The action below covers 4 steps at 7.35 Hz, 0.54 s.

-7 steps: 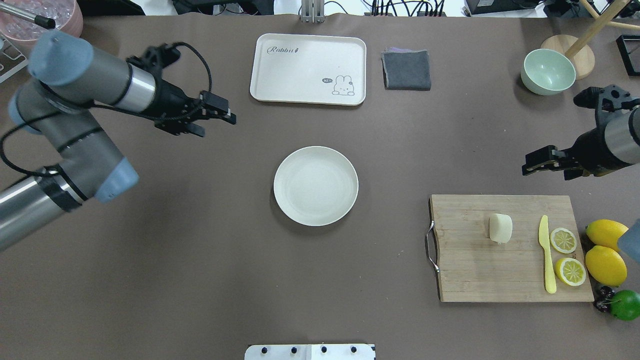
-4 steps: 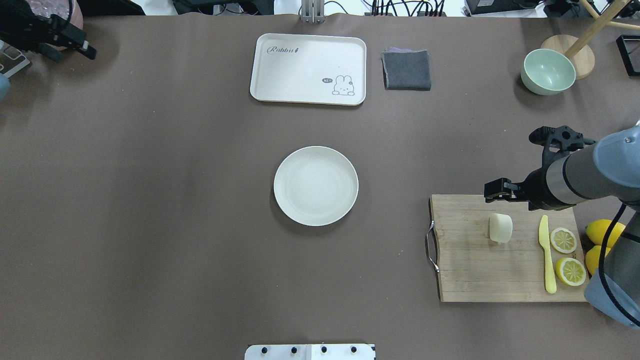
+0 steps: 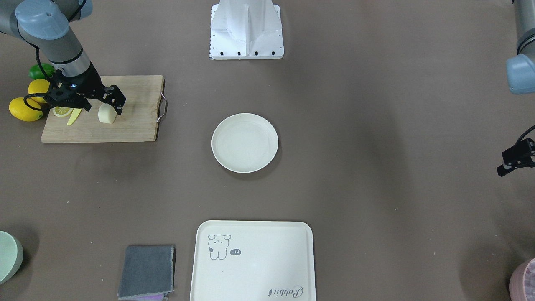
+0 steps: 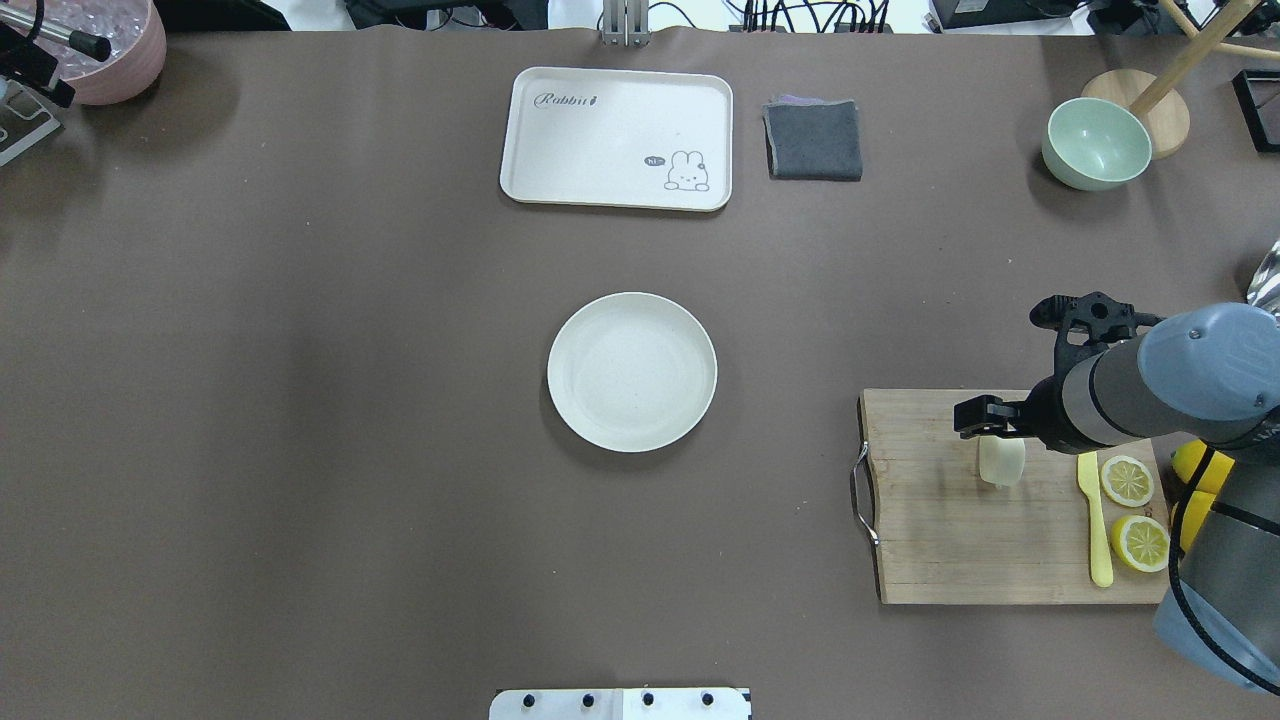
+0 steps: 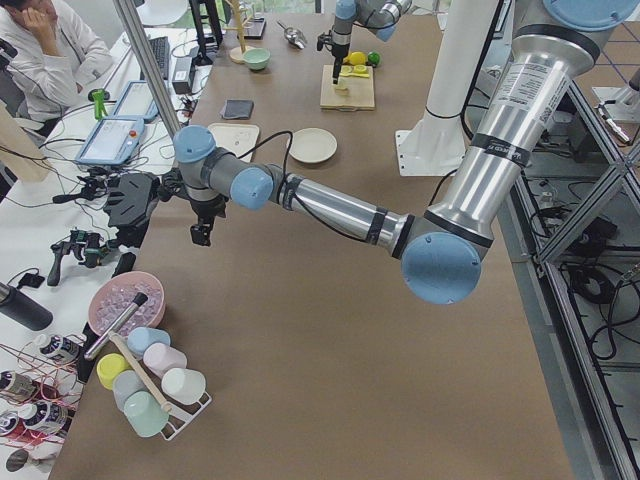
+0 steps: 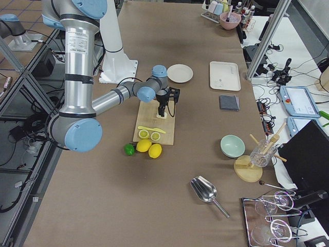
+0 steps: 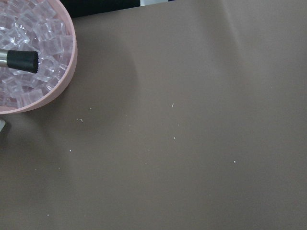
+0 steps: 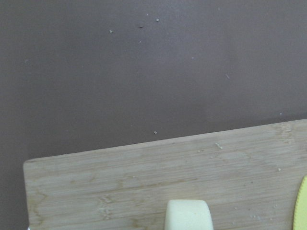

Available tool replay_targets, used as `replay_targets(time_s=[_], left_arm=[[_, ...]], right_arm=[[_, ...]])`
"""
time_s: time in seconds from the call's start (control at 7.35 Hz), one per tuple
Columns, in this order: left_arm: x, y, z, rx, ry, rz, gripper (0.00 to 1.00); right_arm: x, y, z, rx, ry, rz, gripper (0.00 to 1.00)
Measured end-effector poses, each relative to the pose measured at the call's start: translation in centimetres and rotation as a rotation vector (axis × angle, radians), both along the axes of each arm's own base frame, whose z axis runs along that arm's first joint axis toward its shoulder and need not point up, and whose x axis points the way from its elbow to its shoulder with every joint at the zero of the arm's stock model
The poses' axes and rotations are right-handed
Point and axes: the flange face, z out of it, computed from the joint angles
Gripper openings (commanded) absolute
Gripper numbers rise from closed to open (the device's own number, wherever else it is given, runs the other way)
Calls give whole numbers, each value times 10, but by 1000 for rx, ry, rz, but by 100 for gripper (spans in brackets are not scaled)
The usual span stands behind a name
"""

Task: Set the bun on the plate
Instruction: 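Lower the right gripper onto the pale bun and grasp it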

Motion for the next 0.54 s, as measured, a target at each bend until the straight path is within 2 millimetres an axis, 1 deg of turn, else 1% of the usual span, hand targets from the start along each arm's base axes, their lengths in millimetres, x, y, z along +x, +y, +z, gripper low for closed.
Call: replay_targets(time_s=[0.14, 0.27, 0.41, 0.54], left_arm=[[0, 0, 0, 2, -1, 1, 97], [-1, 0, -1, 3, -2, 1, 97], [-1, 1, -1, 3, -1, 1, 97], [-1, 1, -1, 3, -1, 1, 97]], right_arm=[[-3, 2, 5, 0, 7, -3, 73], [-7, 3, 13, 2, -6, 2, 69], [-10, 5, 23, 8, -38, 12, 63], [-11, 6, 30, 18, -68, 20, 40]])
